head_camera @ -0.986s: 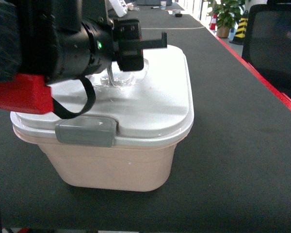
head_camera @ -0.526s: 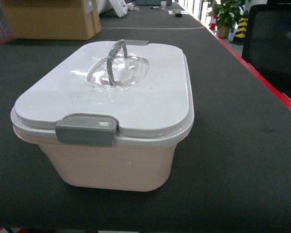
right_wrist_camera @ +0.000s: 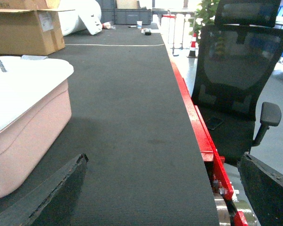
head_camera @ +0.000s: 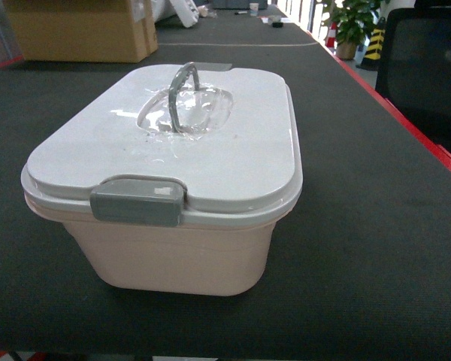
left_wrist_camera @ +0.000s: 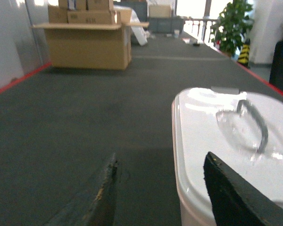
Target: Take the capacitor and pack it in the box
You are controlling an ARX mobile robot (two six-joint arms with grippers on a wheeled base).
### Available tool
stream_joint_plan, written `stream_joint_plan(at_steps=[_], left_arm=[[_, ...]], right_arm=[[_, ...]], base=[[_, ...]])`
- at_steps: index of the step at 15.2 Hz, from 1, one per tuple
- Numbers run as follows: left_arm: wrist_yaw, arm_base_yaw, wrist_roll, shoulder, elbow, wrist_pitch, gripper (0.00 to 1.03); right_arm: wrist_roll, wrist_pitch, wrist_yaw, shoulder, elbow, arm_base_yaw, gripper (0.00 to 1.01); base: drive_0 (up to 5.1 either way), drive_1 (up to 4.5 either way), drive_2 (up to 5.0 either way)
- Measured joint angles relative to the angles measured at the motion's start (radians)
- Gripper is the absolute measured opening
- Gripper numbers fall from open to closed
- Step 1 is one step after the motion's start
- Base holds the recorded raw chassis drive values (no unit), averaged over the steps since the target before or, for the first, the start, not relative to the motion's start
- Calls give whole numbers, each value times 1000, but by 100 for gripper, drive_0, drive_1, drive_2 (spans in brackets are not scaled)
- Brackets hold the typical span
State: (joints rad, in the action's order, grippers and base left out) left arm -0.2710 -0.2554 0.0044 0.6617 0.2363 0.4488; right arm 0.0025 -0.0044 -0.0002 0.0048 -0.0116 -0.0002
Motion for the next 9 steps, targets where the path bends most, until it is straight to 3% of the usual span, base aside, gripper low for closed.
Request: stream_joint_plan(at_steps=[4,7,8,9], left_arm=[[114,102,0,-126,-104,-40,4],[182,166,-3,-207,-155,-91,2],[259,241,-3,-240,-169,-110,2],[253,264,-4,-269,-174,-122,2]], right_arm=[[0,-1,0,0,0,0,98],[0,-1,0,0,0,0,98],[0,0,0,0,0,0,98],[0,-1,1,0,0,0,98]], base=[[0,0,0],[0,0,0],[0,0,0],[0,0,0]])
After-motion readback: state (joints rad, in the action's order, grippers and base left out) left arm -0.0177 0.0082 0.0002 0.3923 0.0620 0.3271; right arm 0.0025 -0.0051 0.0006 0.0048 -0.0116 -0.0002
